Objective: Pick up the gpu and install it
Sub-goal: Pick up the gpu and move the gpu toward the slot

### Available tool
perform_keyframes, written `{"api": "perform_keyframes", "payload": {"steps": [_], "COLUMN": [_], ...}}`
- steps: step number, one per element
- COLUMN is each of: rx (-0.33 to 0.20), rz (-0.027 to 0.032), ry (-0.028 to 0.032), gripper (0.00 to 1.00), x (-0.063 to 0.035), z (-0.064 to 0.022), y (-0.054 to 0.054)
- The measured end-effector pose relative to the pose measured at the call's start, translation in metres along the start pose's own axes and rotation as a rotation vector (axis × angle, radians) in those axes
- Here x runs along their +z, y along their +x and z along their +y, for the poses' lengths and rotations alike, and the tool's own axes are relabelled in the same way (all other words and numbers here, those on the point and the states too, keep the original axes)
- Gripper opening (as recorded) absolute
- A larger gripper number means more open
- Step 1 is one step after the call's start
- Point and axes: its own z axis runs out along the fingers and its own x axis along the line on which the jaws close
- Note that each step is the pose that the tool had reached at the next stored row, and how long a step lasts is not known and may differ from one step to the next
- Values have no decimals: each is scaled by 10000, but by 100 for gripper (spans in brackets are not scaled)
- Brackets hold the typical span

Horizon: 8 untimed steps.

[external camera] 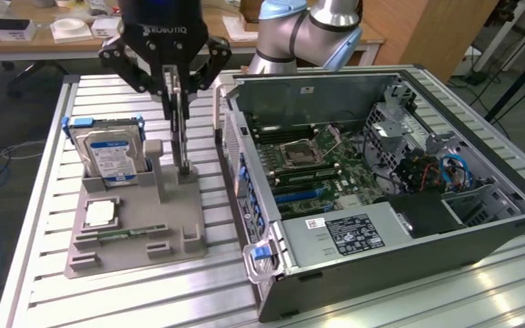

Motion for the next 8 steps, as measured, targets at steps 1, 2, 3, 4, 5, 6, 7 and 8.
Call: {"api": "perform_keyframes", "payload": {"steps": [1,2,3,4,5,6,7,8], "rx": [0,0,0,-1,0,0,0,0], "rz": [0,1,0,-1,-1,-2,-1,-1], "ry": [1,1,1,-1,-1,-1,-1,-1], "gripper": [26,26,26,26,26,26,26,26], "x": [-34,-64,-87,-90,-90,-90,-90,-90], "z": [1,2,3,2,3,3,3,3], "y": [-1,-2,-2,-2,-2,-2,-2,-2]}}
